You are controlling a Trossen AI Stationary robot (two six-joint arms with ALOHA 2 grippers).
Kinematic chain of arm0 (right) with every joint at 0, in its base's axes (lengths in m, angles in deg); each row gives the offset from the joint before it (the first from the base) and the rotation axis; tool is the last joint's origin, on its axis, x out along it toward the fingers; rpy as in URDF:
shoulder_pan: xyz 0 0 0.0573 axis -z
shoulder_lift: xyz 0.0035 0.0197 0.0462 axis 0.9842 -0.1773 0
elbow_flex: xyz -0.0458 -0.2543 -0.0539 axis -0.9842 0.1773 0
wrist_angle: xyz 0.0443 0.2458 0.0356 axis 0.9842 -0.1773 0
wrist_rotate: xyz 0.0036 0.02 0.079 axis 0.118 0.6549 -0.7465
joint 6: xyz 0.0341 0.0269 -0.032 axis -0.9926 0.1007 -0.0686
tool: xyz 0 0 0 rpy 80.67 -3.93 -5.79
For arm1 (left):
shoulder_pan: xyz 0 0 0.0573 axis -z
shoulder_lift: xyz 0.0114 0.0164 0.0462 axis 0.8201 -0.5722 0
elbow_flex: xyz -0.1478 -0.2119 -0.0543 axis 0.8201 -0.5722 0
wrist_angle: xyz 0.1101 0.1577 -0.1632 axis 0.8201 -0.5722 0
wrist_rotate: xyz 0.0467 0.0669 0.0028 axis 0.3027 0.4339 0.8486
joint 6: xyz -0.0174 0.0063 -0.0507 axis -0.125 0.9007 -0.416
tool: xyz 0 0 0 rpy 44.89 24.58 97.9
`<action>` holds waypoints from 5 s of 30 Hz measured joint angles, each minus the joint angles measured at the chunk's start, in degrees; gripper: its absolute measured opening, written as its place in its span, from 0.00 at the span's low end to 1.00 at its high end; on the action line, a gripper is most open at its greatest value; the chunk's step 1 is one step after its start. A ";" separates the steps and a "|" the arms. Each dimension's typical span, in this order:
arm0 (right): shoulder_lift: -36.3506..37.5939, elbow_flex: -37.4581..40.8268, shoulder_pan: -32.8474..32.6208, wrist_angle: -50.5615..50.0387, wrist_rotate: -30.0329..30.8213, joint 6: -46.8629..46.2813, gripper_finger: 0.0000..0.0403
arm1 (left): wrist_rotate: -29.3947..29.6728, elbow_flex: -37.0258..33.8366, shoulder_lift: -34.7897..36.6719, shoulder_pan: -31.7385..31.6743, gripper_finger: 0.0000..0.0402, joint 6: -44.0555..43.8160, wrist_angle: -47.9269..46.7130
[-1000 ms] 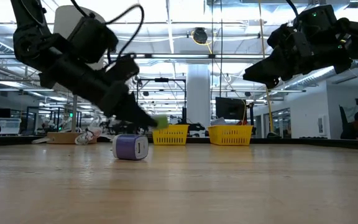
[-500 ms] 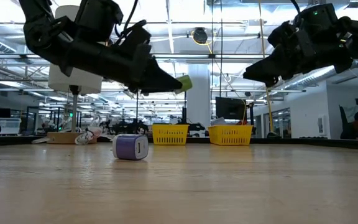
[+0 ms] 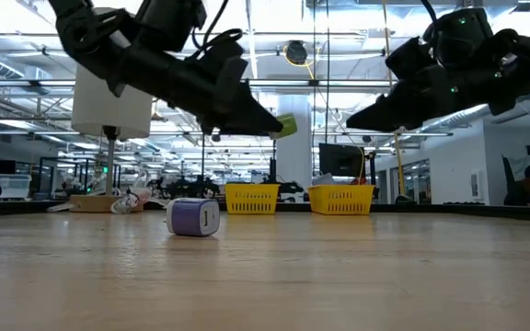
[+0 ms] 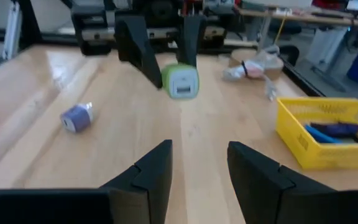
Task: Pick & Place Office items
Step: Put the green charger adapter into the right yellow bin
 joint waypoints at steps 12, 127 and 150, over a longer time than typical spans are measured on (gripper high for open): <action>-9.63 -0.05 -3.10 14.96 -0.14 -2.44 0.62 | -0.07 9.70 0.00 0.37 0.33 0.17 -14.37; 5.00 5.89 10.58 8.84 8.26 -13.89 0.32 | 0.22 -35.29 65.35 1.90 0.71 -1.40 -19.64; -17.34 1.70 22.87 16.22 18.29 -11.95 0.32 | 5.57 -37.15 68.47 1.90 0.68 -3.01 -19.53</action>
